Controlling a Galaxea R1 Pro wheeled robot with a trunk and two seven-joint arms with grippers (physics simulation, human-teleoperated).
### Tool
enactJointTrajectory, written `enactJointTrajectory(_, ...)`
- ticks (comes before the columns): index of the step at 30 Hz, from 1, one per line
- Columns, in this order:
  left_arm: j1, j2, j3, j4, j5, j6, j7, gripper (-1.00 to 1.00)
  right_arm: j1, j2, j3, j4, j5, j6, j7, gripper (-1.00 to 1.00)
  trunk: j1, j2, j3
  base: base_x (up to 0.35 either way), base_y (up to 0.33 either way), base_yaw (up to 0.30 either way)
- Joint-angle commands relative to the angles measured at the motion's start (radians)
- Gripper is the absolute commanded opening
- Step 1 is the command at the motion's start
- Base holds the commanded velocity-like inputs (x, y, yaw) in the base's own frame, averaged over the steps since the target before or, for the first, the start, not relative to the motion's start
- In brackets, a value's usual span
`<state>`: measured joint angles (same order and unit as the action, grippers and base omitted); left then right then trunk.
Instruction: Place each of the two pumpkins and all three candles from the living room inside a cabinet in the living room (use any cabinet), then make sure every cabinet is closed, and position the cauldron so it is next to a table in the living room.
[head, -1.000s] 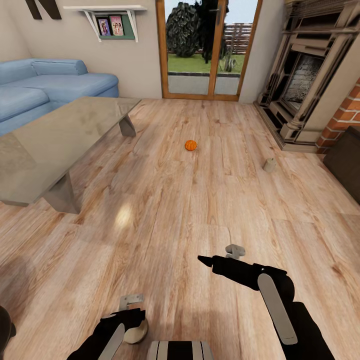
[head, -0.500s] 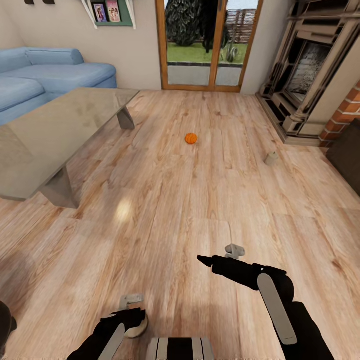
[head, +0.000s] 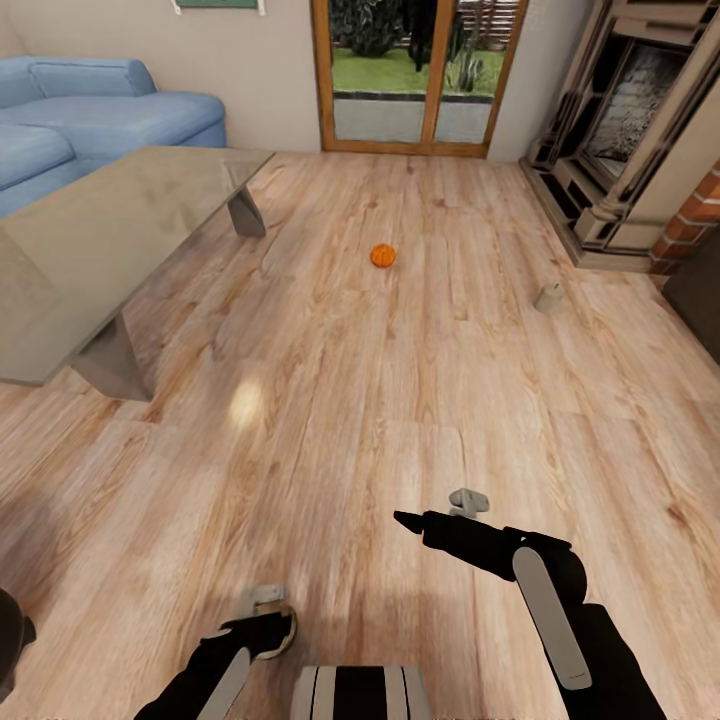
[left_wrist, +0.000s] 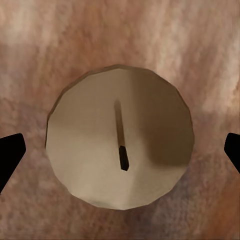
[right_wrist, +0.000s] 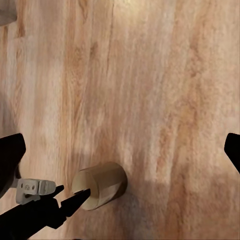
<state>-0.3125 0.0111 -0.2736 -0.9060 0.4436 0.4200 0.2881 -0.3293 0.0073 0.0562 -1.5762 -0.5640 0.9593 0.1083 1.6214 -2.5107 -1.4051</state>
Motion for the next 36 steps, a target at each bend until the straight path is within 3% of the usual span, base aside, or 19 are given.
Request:
enactJointTrajectory(1,0.000,0.001,-0.005,0.000,0.008,-0.015,0.010,1.00,0.000,0.000,-0.001,0.001,0.010,0.003,0.009,1.00,0.000,-0.001,-0.005,0.000,0.000,0.000)
enactJointTrajectory(19,0.000,0.001,-0.009,0.008,0.004,-0.056,0.010,1.00,0.000,0.002,-0.001,0.004,0.010,-0.001,0.007,1.00,0.008,-0.005,-0.074,0.000,0.000,0.000)
enactJointTrajectory(36,0.000,0.001,-0.012,0.010,0.004,-0.096,0.010,1.00,0.000,0.002,0.000,0.014,0.012,-0.003,0.005,1.00,0.008,-0.005,-0.074,0.000,0.000,0.000)
